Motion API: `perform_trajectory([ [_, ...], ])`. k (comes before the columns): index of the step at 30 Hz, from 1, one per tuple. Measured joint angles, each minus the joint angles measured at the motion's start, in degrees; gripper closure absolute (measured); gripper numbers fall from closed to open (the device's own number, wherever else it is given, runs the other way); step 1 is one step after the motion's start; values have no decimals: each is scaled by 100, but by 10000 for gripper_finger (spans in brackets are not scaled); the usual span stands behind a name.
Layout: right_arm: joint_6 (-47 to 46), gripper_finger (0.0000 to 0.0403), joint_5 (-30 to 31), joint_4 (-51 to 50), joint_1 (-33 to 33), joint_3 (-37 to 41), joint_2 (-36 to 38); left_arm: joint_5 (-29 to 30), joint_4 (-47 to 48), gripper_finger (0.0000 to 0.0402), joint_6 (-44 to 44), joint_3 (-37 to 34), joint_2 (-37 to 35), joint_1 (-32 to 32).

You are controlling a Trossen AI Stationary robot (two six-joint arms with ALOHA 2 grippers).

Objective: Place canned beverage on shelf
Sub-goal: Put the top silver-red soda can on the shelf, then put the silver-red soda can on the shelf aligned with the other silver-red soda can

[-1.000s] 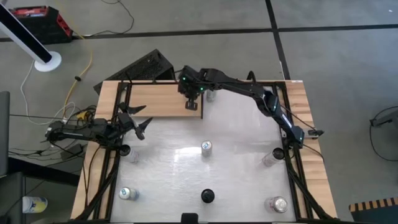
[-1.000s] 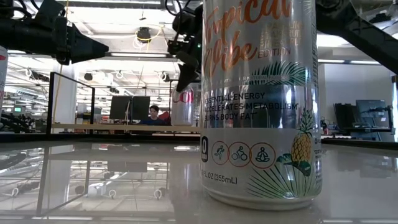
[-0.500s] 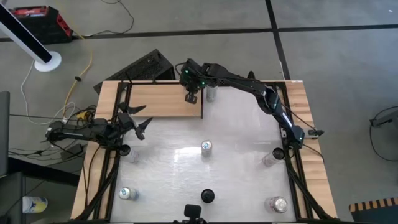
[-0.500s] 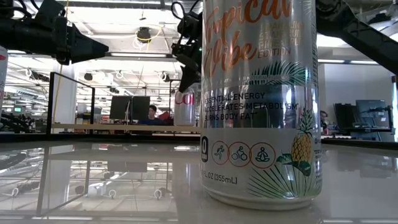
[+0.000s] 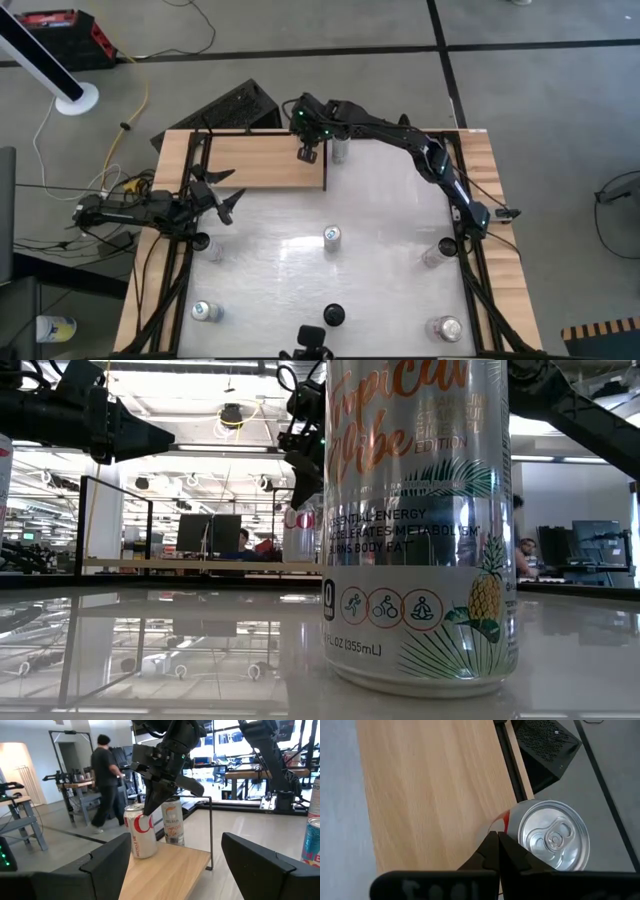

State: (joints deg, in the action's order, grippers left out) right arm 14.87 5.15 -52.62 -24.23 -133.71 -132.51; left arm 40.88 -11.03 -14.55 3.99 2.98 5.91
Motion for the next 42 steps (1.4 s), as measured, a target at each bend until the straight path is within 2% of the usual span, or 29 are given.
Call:
perform_trajectory([
  [9,2,374,-85,-138,290,-117,210,0,2,101,-32,0,0,0],
  [14,2,379,-114,-431,783,-122,687,0,2,101,-70,0,0,0],
  [19,-303,370,-140,-1291,1469,-118,1285,-13,13,101,39,0,0,-2],
  [27,-1921,357,-529,-3013,2726,-114,1987,-212,153,101,224,0,0,0],
  [31,-2808,357,-496,-3286,3363,-114,2063,-275,304,101,512,-2,-2,-2],
  [39,-4855,354,680,-3592,4411,-103,1792,-1303,250,101,542,-2,-2,0],
  [42,-5711,343,823,-3735,4631,-96,1603,-1587,260,101,397,-2,0,0],
])
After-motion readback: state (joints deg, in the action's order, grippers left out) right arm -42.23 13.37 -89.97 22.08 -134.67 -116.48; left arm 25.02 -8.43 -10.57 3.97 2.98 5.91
